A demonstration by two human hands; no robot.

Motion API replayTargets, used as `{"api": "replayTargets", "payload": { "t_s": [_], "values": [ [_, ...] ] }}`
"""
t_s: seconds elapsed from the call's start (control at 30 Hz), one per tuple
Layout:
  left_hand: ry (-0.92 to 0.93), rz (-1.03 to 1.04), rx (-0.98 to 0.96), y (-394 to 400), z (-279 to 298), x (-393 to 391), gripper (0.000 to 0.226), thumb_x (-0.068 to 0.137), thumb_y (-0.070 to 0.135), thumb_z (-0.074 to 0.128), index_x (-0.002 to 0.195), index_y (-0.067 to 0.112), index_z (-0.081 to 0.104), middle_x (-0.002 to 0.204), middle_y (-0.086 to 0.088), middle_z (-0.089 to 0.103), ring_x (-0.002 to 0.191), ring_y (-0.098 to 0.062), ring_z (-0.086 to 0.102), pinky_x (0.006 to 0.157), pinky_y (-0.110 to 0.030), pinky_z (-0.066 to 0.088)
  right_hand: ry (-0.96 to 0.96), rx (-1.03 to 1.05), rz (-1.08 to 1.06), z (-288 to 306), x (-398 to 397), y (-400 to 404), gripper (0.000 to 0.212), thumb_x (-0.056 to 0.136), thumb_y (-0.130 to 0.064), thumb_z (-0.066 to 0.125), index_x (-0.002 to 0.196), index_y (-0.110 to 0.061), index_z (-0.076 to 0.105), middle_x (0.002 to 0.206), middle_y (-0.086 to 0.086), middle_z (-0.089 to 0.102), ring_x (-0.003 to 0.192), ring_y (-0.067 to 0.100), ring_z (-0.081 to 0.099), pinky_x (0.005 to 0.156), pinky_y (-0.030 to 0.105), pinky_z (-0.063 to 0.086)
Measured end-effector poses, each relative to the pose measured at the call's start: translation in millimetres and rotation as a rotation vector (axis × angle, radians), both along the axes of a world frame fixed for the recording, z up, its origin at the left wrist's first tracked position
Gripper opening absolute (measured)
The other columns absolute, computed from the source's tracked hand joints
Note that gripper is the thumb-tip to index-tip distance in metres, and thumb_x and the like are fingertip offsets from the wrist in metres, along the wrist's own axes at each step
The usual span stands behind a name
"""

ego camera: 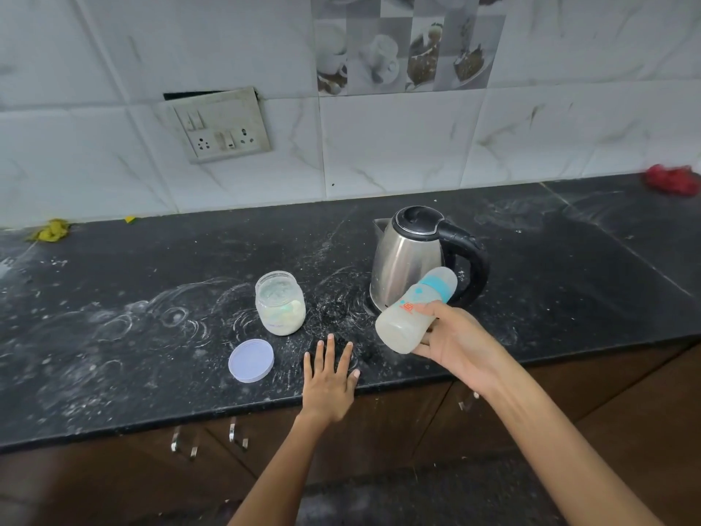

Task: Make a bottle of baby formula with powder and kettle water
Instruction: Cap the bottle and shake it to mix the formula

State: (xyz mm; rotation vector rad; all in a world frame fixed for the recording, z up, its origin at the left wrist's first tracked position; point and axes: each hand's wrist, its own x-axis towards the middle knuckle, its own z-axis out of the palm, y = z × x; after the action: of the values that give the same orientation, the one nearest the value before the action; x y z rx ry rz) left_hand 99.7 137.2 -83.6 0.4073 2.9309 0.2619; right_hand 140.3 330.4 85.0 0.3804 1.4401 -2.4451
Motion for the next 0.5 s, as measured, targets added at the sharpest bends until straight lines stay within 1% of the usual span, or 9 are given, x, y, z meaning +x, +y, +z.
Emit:
{"api": "replayTargets", "payload": {
  "t_s": [0.07, 0.1, 0.17, 0.2, 0.23, 0.3, 0.37, 0.43, 0.5],
  "values": [
    [-0.002, -0.001, -0.003, -0.1, -0.5, -0.6, 0.089, 0.069, 0.056, -0.024, 0.151, 0.027, -0.006, 0.158, -0.009, -0.014, 0.146, -0.028, -0.012, 0.114, -0.047, -0.011, 0.057, 0.272, 0.027, -0.2, 1.0, 2.1, 0.064, 0.086, -0.012, 0.068, 0.141, -0.014, 0.036, 0.126, 0.014, 0.064, 0.106, 0.024, 0.068, 0.08, 0.042, 0.061],
    [-0.001, -0.002, -0.004, 0.0, -0.7, -0.7, 0.089, 0.069, 0.056, -0.024, 0.151, 0.027, -0.006, 0.158, -0.009, -0.014, 0.146, -0.028, -0.012, 0.114, -0.047, -0.011, 0.093, 0.391, 0.038, -1.9, 0.3, 4.2, 0.077, 0.086, -0.013, 0.07, 0.147, -0.025, 0.024, 0.125, 0.012, 0.064, 0.108, 0.023, 0.067, 0.079, 0.043, 0.061],
    [-0.003, -0.002, -0.003, 0.0, -1.1, -0.8, 0.089, 0.069, 0.055, -0.024, 0.151, 0.027, -0.006, 0.158, -0.009, -0.013, 0.146, -0.028, -0.012, 0.114, -0.047, -0.011, 0.165, 0.463, 0.029, -2.6, -2.3, 5.4, 0.103, 0.084, -0.014, 0.073, 0.147, -0.049, -0.001, 0.124, 0.009, 0.064, 0.109, 0.023, 0.066, 0.076, 0.046, 0.061],
    [-0.003, -0.001, -0.003, -0.5, -1.2, -0.3, 0.089, 0.069, 0.055, -0.024, 0.15, 0.027, -0.006, 0.159, -0.009, -0.013, 0.146, -0.028, -0.012, 0.114, -0.047, -0.011, 0.198, 0.431, -0.018, -2.4, -4.3, 4.3, 0.108, 0.083, -0.013, 0.073, 0.144, -0.055, -0.005, 0.125, 0.009, 0.063, 0.11, 0.023, 0.066, 0.073, 0.047, 0.061],
    [0.0, -0.001, -0.006, -0.8, -1.7, -0.5, 0.089, 0.068, 0.055, -0.024, 0.15, 0.027, -0.006, 0.159, -0.009, -0.013, 0.146, -0.028, -0.012, 0.114, -0.047, -0.011, 0.222, 0.369, -0.093, -2.6, -6.1, 2.6, 0.107, 0.083, -0.011, 0.073, 0.142, -0.059, -0.004, 0.127, 0.009, 0.061, 0.111, 0.024, 0.065, 0.07, 0.046, 0.061],
    [0.0, -0.002, -0.011, -0.7, -2.1, -1.0, 0.09, 0.068, 0.055, -0.025, 0.151, 0.026, -0.005, 0.159, -0.009, -0.013, 0.146, -0.028, -0.011, 0.114, -0.047, -0.01, 0.234, 0.258, -0.181, -4.7, -4.2, -5.5, 0.098, 0.083, -0.006, 0.071, 0.138, -0.059, 0.009, 0.129, 0.01, 0.057, 0.113, 0.028, 0.064, 0.067, 0.048, 0.06],
    [0.002, 0.0, -0.013, 0.4, -2.9, -0.6, 0.095, 0.066, 0.059, -0.03, 0.151, 0.024, -0.004, 0.159, -0.01, -0.012, 0.146, -0.028, -0.011, 0.114, -0.048, -0.009, 0.237, 0.276, -0.06, -14.6, 3.7, -16.5, 0.095, 0.081, -0.001, 0.072, 0.135, -0.056, 0.017, 0.131, 0.013, 0.056, 0.111, 0.028, 0.065, 0.068, 0.053, 0.06],
    [0.007, 0.001, 0.001, -0.6, -2.3, -1.0, 0.112, 0.056, 0.064, -0.045, 0.151, 0.022, -0.003, 0.159, -0.01, -0.012, 0.146, -0.028, -0.01, 0.114, -0.048, -0.009, 0.241, 0.283, 0.001, -20.0, 7.9, -23.1, 0.095, 0.079, 0.001, 0.074, 0.132, -0.056, 0.02, 0.132, 0.013, 0.054, 0.111, 0.027, 0.066, 0.07, 0.054, 0.059],
    [0.024, 0.006, -0.001, 0.8, -4.4, -1.8, 0.122, 0.047, 0.062, -0.052, 0.151, 0.025, -0.002, 0.159, -0.01, -0.011, 0.146, -0.028, -0.01, 0.114, -0.047, -0.009, 0.246, 0.168, -0.17, -21.7, 1.6, -17.9, 0.093, 0.08, 0.003, 0.072, 0.133, -0.054, 0.021, 0.133, 0.013, 0.05, 0.115, 0.031, 0.063, 0.072, 0.055, 0.059]
  ]
}}
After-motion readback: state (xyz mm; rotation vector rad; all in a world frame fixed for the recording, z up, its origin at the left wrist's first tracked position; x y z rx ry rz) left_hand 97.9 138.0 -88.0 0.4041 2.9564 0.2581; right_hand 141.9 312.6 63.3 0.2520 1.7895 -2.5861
